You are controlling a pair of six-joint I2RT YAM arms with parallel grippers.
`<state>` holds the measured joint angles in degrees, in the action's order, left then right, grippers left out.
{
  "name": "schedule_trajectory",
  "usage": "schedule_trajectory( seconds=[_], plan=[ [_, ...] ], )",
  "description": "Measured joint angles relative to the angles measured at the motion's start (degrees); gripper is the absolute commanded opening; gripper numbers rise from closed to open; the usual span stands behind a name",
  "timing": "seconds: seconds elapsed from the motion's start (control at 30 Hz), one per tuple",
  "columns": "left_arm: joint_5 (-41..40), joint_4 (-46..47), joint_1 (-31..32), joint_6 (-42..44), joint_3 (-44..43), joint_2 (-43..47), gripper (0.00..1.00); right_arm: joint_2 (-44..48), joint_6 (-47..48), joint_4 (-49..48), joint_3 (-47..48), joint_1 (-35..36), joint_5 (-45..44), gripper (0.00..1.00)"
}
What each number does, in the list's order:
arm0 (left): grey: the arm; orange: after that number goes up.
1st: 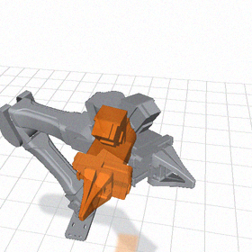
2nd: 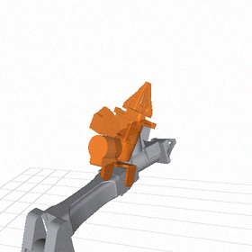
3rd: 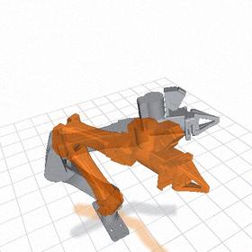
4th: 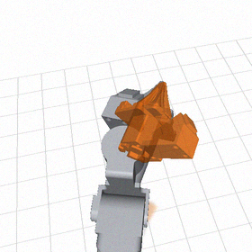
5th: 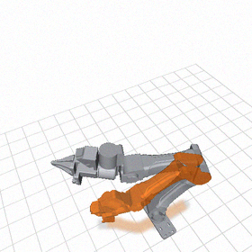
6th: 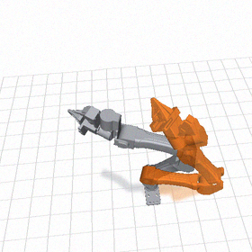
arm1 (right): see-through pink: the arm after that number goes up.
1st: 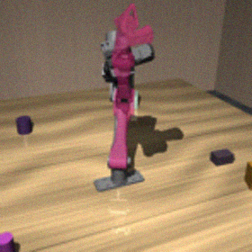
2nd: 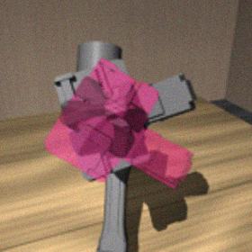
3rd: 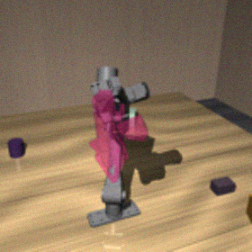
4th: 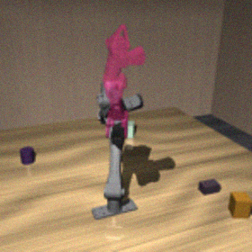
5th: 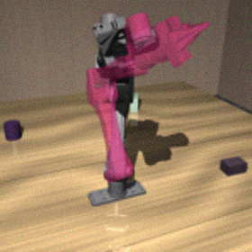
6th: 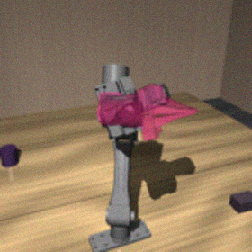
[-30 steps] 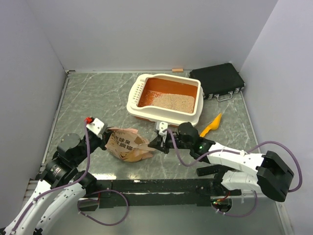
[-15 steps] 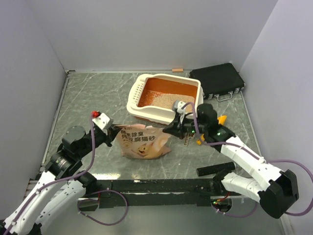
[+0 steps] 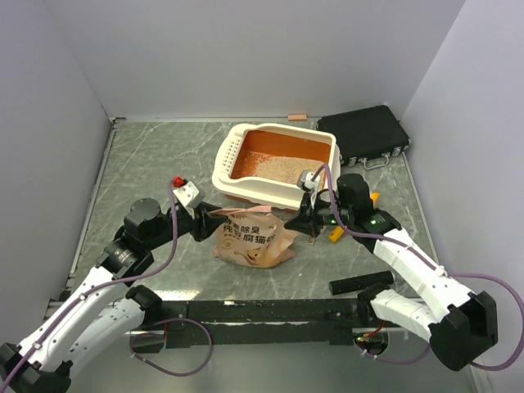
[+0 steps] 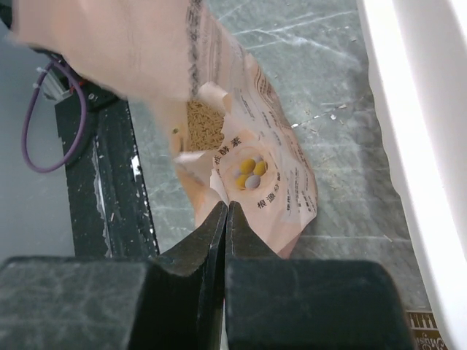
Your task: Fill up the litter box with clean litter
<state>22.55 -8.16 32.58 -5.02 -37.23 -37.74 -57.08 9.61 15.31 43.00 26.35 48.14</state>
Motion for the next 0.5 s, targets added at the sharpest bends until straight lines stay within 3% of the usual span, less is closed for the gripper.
schedule_trajectory(
  seconds=[0.2,0.37,0.5],
  plan=[
    [-2.1,0.1,0.0,1.3,2.6,3.1,0.61,2.9,-2.1,-2.2,-2.3,0.0,-1.6,0.0],
    [-2.5,1.0,-0.2,1.4,7.3,7.8,0.64,3.6,-3.2,-3.2,-3.0,1.1,-2.1,0.0],
    [-1.1,2.5,-0.4,1.5,8.0,6.6,0.63,4.0,-4.2,-5.3,-4.2,2.2,-2.2,0.0]
  ],
)
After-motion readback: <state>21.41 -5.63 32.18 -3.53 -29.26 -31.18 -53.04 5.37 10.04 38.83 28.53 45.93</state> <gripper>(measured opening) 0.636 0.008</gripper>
